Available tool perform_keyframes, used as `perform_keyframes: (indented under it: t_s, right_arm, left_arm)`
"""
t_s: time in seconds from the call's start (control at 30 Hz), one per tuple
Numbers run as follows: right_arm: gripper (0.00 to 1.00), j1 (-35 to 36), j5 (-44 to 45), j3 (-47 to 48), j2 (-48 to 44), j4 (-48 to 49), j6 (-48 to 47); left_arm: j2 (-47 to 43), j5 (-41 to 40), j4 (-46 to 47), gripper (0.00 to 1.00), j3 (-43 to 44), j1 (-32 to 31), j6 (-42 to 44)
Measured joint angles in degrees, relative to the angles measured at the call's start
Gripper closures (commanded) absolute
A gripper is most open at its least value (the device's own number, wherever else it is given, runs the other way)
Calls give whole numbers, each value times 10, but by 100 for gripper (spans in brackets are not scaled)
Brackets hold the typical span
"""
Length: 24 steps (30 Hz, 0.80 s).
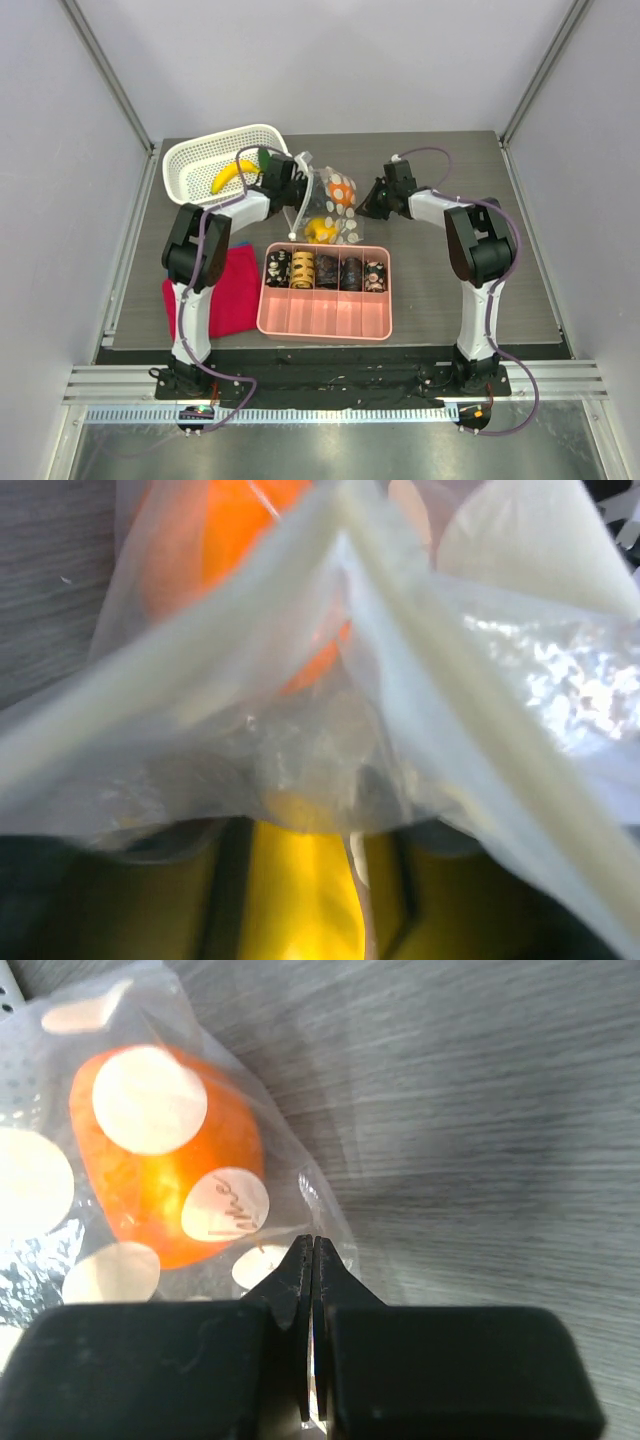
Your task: Open the zip-top bag and remove the fake food
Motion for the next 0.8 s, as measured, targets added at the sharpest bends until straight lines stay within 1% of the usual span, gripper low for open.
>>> perform_keyframes:
  t_s: [0.1,0.17,0.23,0.27,0.43,0.57,0.6,0.63,0.67,0.73,0.8]
  right_arm:
    - [99,0,-8,-16,-7,3,1]
    - [99,0,-9,-27,-17,-1,-1]
    - [99,1,-11,-35,-28,-9,-5]
    - [98,2,-12,-39,-36,-12,-8]
    - [99,10,-28,-73,-77,-6,-7]
    - [99,15,-44,-86,-68,24,12]
    - [99,16,-46,-85,-60,32,17]
    - [99,16,-47,-84,-49,38,20]
    - [99,16,-47,-81,-41,42,22]
    - [99,15,-46,-70,-16,46,30]
    - [99,13,-45,-55,-3,52,34]
  left_arm:
    - [-9,-9,10,46,-8,0,-3]
    - [-16,-18,0,45,-9,0,5]
    - [-32,-31,-12,48,-15,0,16]
    - [-43,-37,-17,51,-19,0,21]
    - [-82,-49,-47,57,-27,0,43]
    - [-87,-52,-51,60,-31,0,48]
    - [-87,-52,-56,60,-33,0,49]
    - [-87,-52,-63,55,-33,0,52]
    - [-87,-51,-68,53,-33,0,56]
    - [-87,-50,-76,50,-33,0,62]
    - [-87,-48,-83,51,-33,0,67]
